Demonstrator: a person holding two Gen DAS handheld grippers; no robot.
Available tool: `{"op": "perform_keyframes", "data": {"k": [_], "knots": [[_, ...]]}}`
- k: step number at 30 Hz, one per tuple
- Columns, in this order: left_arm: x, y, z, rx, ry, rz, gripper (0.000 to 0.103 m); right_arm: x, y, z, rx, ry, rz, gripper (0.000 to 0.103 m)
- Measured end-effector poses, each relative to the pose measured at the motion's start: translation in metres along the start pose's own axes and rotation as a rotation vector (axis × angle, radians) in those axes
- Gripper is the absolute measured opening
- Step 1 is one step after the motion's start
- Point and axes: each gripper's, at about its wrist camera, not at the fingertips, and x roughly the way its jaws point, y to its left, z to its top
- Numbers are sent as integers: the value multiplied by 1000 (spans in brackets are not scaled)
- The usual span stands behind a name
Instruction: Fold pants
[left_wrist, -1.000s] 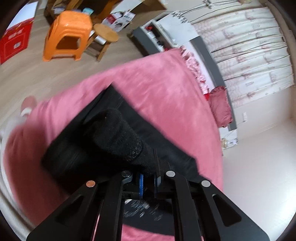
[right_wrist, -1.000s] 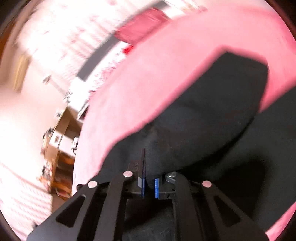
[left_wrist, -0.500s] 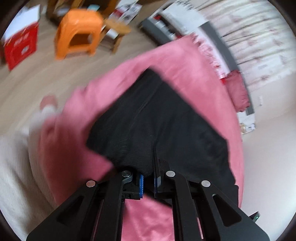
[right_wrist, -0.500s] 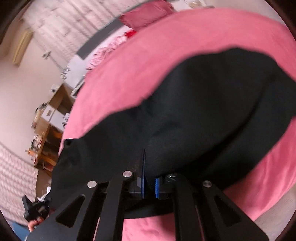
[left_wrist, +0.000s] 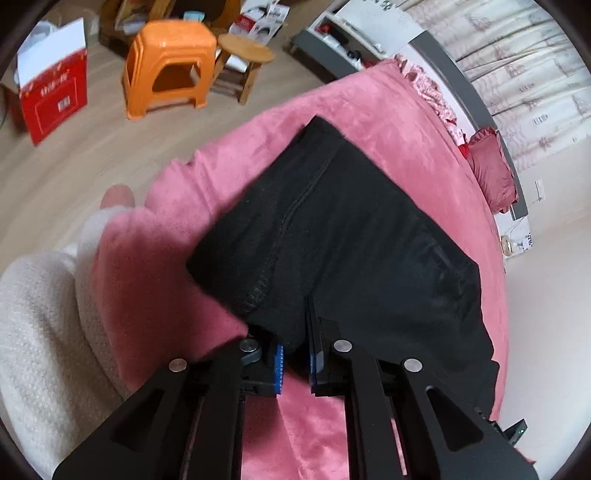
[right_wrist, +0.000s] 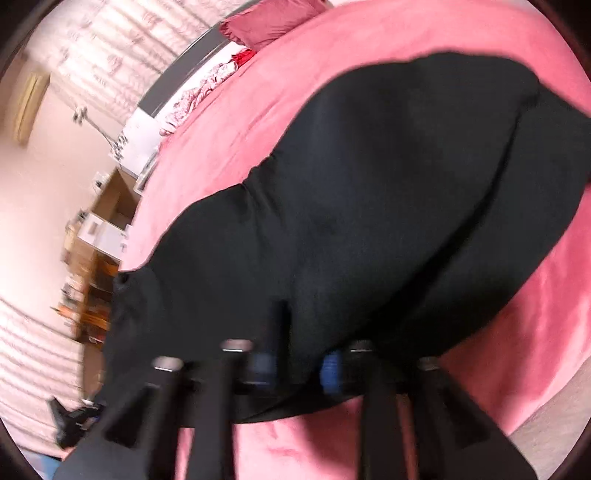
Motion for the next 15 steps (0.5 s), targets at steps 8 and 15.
{"op": "perform_keyframes", "data": {"k": [8,15], "knots": [[-60,-32,-1,71,-322,47,47,-45,-43,46,137,-195,-11,59],[-18,-88,-1,255,-202,-21,65,-54,-106,93,317,-258,-4,59]]}}
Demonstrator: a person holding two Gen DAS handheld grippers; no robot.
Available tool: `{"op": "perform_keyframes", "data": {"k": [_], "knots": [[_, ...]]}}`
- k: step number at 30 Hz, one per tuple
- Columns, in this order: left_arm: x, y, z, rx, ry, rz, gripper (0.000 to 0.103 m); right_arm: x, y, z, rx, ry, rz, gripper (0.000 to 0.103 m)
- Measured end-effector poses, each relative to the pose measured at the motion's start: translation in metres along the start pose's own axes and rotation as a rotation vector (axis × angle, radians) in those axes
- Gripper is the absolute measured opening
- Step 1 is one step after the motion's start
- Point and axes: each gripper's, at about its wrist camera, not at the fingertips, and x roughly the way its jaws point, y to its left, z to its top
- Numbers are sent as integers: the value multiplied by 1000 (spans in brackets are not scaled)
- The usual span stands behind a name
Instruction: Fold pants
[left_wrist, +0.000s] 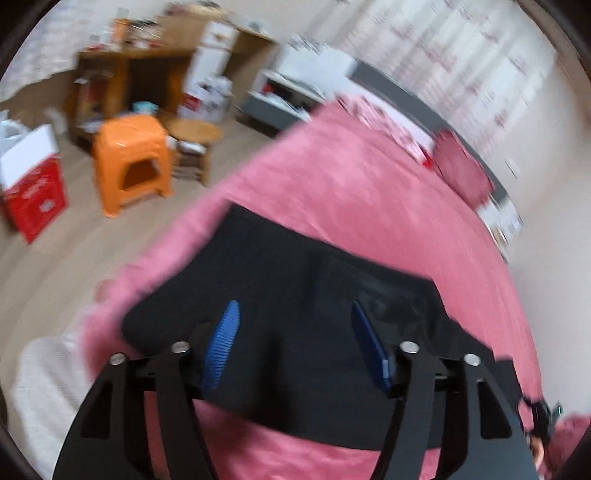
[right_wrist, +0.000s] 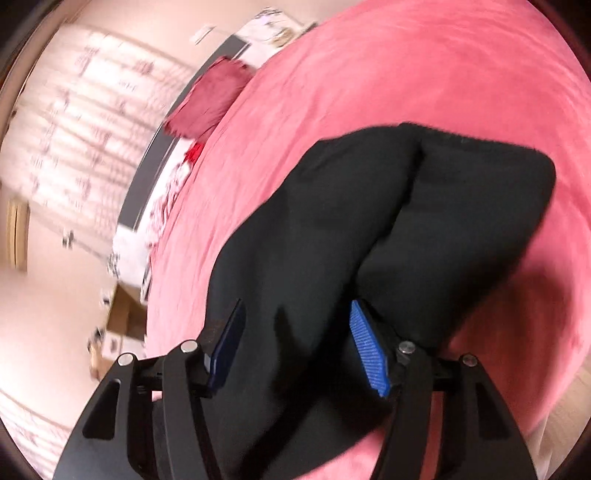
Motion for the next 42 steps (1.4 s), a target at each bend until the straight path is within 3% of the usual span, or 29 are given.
{"op": "perform_keyframes", "data": {"k": [3,7,11,13,17,21,24,27,28,29,31,33,34,36,39,42], "knots": [[35,-27,-6,78,80,-28,65,12,1,18,11,-21,-2,51],[89,-56,-16,188,163,-15,65,23,-5,33,40,-44,-59,7],[115,-67,-23,240,165,45,74,-6,5,29,-19,-112,-50,7],[117,-70,-25,251,162,38,80,-19,8,21,-50,-130,-64,7],[121,-71,-29,268,164,43,80,-28,-16,11,-5,-109,-117,6],[118,-70,-30,270,161,44,81,-27,-33,-1,63,-113,-105,7],[118,-71,-31,277,163,44,81,-36,-29,-5,70,-129,-129,11],[116,-73,-31,281,167,49,81,-60,-8,-6,-7,-223,-257,35],[115,-73,-31,277,168,49,81,-66,5,-10,-48,-271,-303,53],[113,-73,-31,267,168,48,81,-74,23,-14,-120,-343,-351,63],[109,-73,-29,233,161,39,81,-75,64,-25,-284,-400,-359,63],[104,-74,-27,204,154,11,81,-61,96,-39,-429,-372,-328,63],[102,-77,-26,199,149,0,81,-42,120,-54,-546,-304,-288,63],[101,-85,-26,210,147,-20,81,-10,146,-80,-658,-195,-220,62],[105,-108,-26,281,160,-51,78,35,163,-114,-727,-65,-158,51],[113,-131,-24,369,172,-64,61,72,163,-135,-736,34,-161,41]]}}
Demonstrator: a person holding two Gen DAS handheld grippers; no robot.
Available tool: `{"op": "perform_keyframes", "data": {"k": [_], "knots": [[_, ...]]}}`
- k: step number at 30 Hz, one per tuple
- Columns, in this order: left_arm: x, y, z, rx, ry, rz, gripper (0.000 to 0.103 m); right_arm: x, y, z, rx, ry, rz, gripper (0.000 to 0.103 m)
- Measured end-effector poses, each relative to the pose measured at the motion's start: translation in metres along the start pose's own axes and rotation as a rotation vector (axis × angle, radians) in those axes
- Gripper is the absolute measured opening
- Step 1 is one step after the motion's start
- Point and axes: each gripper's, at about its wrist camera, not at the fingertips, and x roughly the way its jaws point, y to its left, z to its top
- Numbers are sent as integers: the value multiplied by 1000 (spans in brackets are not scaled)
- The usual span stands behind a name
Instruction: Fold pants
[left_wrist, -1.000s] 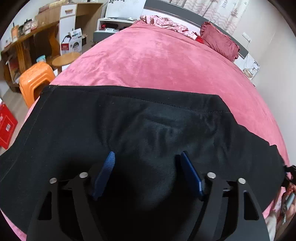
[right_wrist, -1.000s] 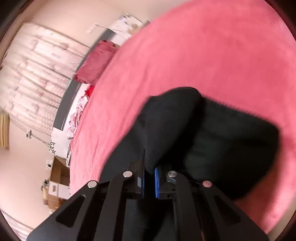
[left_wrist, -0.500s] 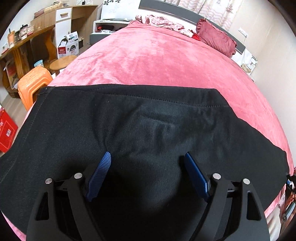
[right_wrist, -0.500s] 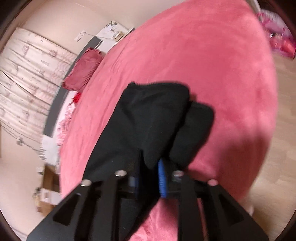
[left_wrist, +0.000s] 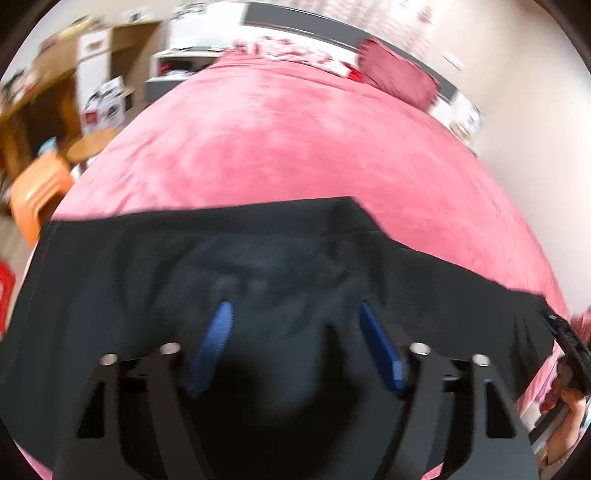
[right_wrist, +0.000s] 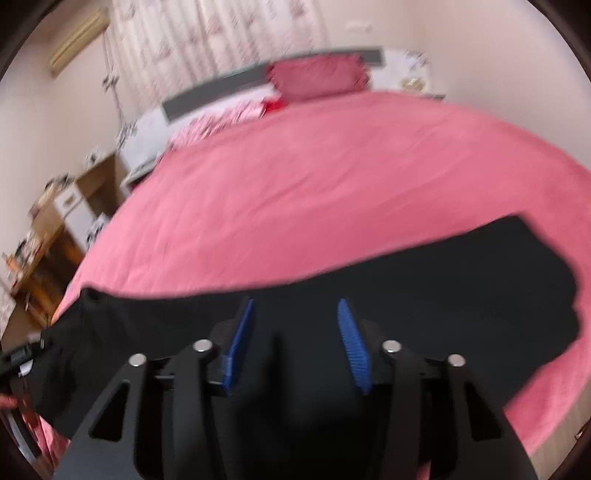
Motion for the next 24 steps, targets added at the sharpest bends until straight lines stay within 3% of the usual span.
{"op": "perform_keyframes", "data": {"k": [4,8,13,17,24], "knots": [[21,-24,17,92,30,2,35,17,1,-20,-27,44,-11,39],[41,-39,27,134,46,-6,34,13,-6,-28,-36,26,3,39],[78,-49,39,231,68,76,31,11,-10,-27,-1,-3,24,39],[98,-54,51,282,38,116,31,2,-15,-24,24,-51,44,39],[113,-38,59,240,3,51,33,1,-33,-20,125,-53,72,39]]}}
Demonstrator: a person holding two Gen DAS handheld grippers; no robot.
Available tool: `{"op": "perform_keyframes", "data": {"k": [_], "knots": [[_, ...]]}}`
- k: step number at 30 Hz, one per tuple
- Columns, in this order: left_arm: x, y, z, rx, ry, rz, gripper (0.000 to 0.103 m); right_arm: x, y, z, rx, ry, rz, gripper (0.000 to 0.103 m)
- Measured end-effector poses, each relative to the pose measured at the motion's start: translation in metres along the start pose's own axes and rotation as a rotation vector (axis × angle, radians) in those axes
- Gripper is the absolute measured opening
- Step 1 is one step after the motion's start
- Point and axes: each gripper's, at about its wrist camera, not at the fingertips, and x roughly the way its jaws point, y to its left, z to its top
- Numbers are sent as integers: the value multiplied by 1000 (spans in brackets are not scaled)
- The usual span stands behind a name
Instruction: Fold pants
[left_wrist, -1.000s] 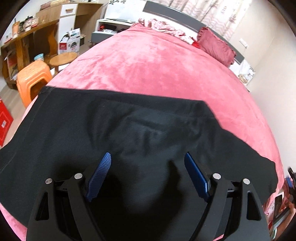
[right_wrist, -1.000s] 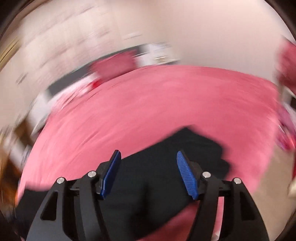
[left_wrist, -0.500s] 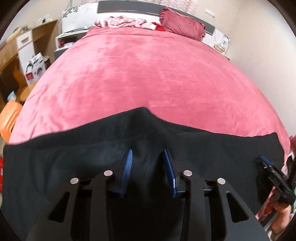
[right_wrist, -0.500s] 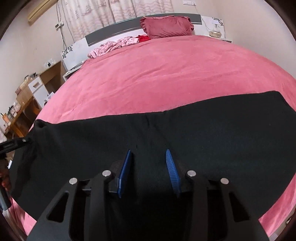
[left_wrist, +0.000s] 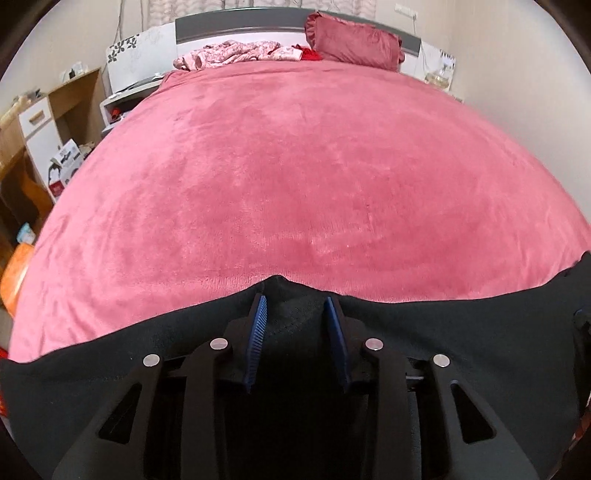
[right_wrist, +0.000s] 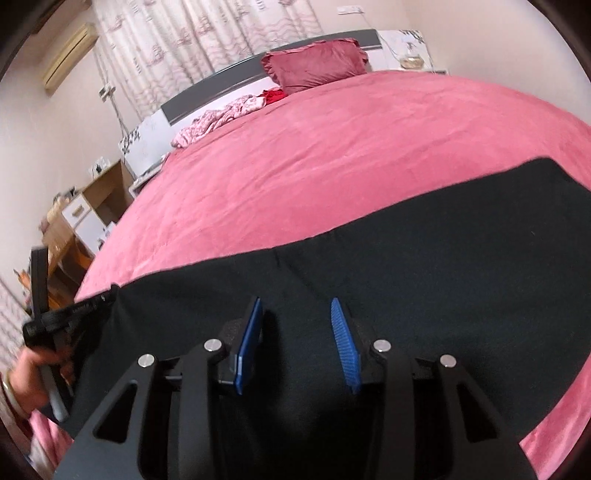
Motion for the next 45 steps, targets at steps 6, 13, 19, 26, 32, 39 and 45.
{"op": "perform_keyframes", "data": {"k": [6,13,19,26,32,39,45], "knots": [[-26,9,-15,-28,-44,-38,50,-54,-58,18,241,-113,-36,55],[-62,32,-56,40,-58,8,55,-120,-175,20,573,-222,-189,55],[-68,55,-76,48,-54,-6,55,-136,-245,-11,854,-194,-133,54],[-68,51,-77,66,-53,15,58,-122,-283,-5,927,-181,-19,14],[-72,53,-77,63,-27,23,70,-147,-273,36,723,-269,-82,6],[-70,61,-82,26,-18,31,84,-145,-281,4,876,-235,-137,24],[-71,61,-84,21,-30,40,85,-165,-270,10,849,-311,-13,46]]}}
